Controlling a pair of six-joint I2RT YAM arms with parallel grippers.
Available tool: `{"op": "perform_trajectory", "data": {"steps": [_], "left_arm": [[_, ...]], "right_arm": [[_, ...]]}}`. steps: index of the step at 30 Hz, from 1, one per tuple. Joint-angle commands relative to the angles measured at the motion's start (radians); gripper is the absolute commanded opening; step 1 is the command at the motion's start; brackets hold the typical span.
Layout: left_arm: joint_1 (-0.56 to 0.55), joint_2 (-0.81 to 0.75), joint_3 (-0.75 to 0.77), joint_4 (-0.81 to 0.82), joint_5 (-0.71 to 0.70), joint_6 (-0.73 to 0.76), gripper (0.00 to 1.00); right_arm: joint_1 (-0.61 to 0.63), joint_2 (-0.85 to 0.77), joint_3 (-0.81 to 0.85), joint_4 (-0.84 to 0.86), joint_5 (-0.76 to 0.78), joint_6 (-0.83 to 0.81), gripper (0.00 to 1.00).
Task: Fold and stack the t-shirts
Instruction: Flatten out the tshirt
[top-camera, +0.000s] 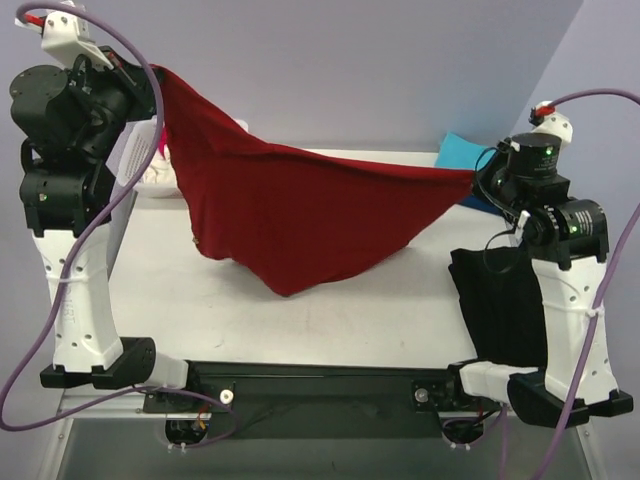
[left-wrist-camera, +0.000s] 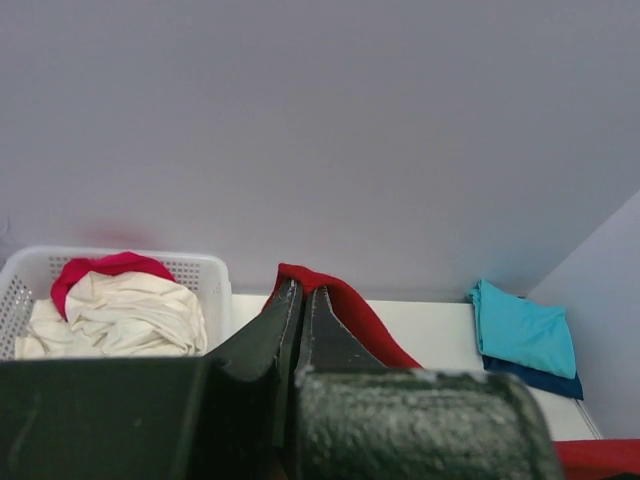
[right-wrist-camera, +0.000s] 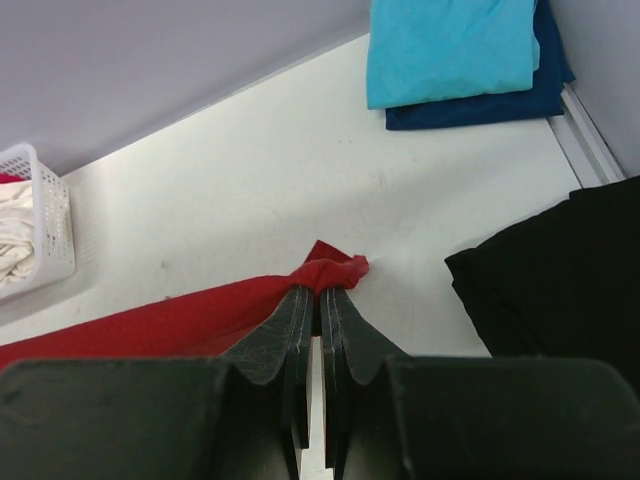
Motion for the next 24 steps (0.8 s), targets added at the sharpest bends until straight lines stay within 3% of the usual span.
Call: {"op": "perform_trajectory", "data": {"steps": [1,12,17,24], "left_arm": [[0.011,-0.058,0.106,0.015,-0.026,0.05,0.0],[0.011,-0.175,0.147,-0.042,-0.07,0.086,0.0],[0.011,-0.113,0.134,0.016,-0.08,0.064,0.0],[0.013,-0.002,-0.107,0.236,-0.071,-0.002,0.0]], "right_arm": [[0.001,-0.098,-0.022,-0.038,0.025,0.006,0.0],[0.018,-0.236,-0.043,-0.043,0.078,-0.001,0.0],[0.017,-0.155,-0.008,0.002,0.12,-0.051,0.0],[-0.025,0.026,-0.022,0.112,0.141,-0.074,0.0]]}}
